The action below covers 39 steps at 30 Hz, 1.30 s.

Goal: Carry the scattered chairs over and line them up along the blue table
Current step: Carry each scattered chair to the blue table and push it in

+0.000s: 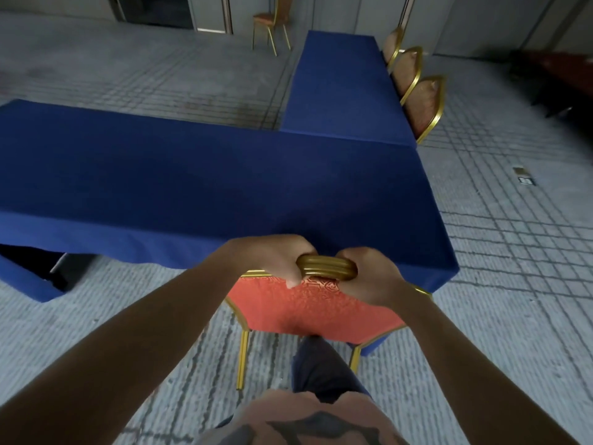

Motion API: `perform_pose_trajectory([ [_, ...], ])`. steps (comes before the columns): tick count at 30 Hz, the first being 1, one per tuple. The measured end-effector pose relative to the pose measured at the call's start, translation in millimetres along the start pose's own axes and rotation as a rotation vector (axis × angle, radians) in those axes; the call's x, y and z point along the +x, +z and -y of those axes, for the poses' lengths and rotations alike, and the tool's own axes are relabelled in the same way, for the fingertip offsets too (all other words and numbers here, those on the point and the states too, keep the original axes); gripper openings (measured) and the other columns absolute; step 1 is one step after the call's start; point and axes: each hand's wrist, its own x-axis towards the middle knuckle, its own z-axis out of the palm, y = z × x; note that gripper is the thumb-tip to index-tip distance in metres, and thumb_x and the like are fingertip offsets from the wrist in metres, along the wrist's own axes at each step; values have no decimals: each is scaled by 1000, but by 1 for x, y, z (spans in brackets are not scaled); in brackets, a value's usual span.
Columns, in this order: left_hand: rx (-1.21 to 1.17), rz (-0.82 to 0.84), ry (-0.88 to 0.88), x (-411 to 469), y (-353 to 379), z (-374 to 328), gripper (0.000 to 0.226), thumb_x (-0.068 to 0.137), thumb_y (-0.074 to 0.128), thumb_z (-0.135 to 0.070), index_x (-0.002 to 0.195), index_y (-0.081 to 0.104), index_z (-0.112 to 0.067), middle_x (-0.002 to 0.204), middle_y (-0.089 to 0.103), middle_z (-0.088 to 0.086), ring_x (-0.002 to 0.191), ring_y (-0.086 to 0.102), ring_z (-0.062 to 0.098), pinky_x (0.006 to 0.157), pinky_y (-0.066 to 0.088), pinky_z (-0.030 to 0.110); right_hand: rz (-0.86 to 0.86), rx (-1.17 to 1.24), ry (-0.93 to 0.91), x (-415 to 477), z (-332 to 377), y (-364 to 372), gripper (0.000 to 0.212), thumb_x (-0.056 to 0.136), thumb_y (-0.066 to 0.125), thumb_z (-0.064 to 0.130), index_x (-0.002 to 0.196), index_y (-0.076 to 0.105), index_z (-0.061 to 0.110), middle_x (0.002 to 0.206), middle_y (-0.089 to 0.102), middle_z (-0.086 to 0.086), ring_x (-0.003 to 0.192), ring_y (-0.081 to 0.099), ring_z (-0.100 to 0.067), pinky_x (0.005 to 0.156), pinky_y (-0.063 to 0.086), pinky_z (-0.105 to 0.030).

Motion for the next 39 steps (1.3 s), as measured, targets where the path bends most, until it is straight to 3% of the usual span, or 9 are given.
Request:
perform_pose_trajectory([
  [10, 55, 1, -20, 15, -35, 14, 37, 64, 67, -4, 99, 63, -16, 96, 66, 8, 76, 58, 15, 59, 43, 29, -37, -22, -43, 30, 11, -10, 28, 74, 61, 13, 62, 43, 31, 63, 50, 7, 58, 47, -8, 51, 33, -26],
  [20, 134, 24, 78, 72, -46, 40, 28, 68, 72, -10, 90, 59, -21, 91, 64, 2, 76, 59, 15, 60, 44, 30, -70, -136, -29, 77, -13, -8, 21, 75, 60, 16, 68, 49, 33, 68, 55, 8, 66, 53, -10, 53, 34, -23],
  [28, 179, 57, 70, 91, -38, 57, 30, 73, 70, -13, 100, 60, -22, 95, 64, 1, 81, 61, 16, 64, 47, 31, -10, -116, 23, 99, -26, 13, 16, 74, 57, 19, 75, 52, 34, 70, 54, 11, 73, 56, -13, 56, 35, -25],
  [33, 228, 102, 90, 95, -14, 60, 23, 72, 63, -14, 94, 61, -23, 97, 62, 0, 83, 61, 21, 68, 51, 38, 16, -63, 110, 86, -39, 44, 23, 72, 67, 33, 67, 45, 35, 74, 52, 11, 73, 54, -14, 60, 32, -26],
  [36, 259, 115, 82, 92, -10, 63, 12, 71, 61, -15, 81, 61, -22, 85, 64, 2, 73, 61, 20, 58, 46, 36, 9, -47, 85, 83, -38, 55, 18, 74, 67, 38, 79, 49, 37, 85, 51, 10, 81, 55, -19, 65, 33, -28],
  [39, 222, 66, 33, 88, -8, 68, 20, 70, 62, -17, 89, 63, -22, 91, 63, 1, 76, 61, 19, 67, 53, 40, 41, -47, 46, 83, -36, 53, 14, 78, 62, 31, 91, 55, 33, 89, 49, 7, 85, 56, -22, 67, 33, -28],
])
